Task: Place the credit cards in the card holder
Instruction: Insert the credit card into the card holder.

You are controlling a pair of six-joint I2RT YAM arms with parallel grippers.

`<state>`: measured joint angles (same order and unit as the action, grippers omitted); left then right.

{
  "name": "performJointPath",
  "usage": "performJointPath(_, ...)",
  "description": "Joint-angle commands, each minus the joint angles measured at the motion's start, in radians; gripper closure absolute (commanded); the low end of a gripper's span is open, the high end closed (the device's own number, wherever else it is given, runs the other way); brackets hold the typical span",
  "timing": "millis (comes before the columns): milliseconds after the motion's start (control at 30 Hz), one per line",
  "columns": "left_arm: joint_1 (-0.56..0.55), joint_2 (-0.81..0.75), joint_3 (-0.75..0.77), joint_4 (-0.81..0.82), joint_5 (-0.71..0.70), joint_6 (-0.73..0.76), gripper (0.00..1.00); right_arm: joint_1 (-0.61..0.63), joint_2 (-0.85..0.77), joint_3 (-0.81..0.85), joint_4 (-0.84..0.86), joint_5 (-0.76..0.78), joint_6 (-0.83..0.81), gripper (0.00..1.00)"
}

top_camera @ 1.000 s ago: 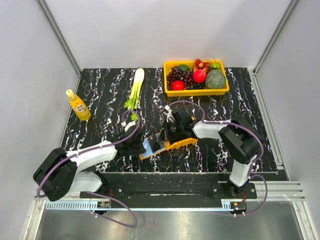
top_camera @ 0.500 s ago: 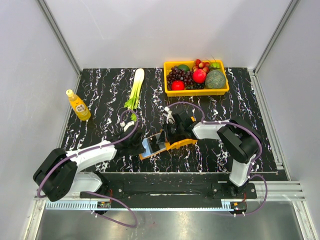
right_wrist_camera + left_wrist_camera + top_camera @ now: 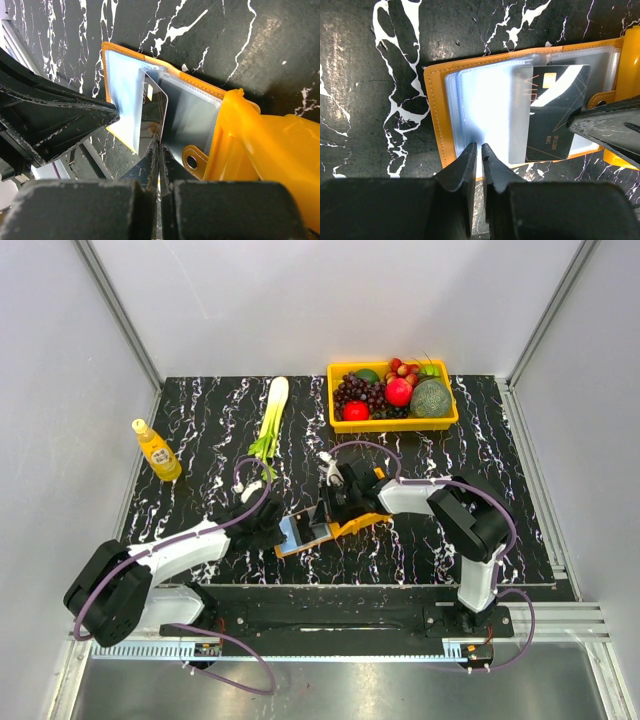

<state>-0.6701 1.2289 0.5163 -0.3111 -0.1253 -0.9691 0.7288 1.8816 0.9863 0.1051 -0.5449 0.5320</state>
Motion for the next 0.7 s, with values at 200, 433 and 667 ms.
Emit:
performJointPath(200,0.027,0.043,-0.032,-0.051,-0.059,0.024,0.86,0.073,0.050,0.075,-0.097,0.039,-0.013,1.00)
performJointPath(433,0.035,0.040,-0.038,-0.040,-0.048,0.032,0.86,0.096,0.051,0.080,-0.088,0.056,0.020,1.00)
performJointPath(667,0.035,0.026,-0.047,-0.040,-0.042,0.029,0.86,0.132,0.065,0.100,-0.071,0.074,0.089,1.00)
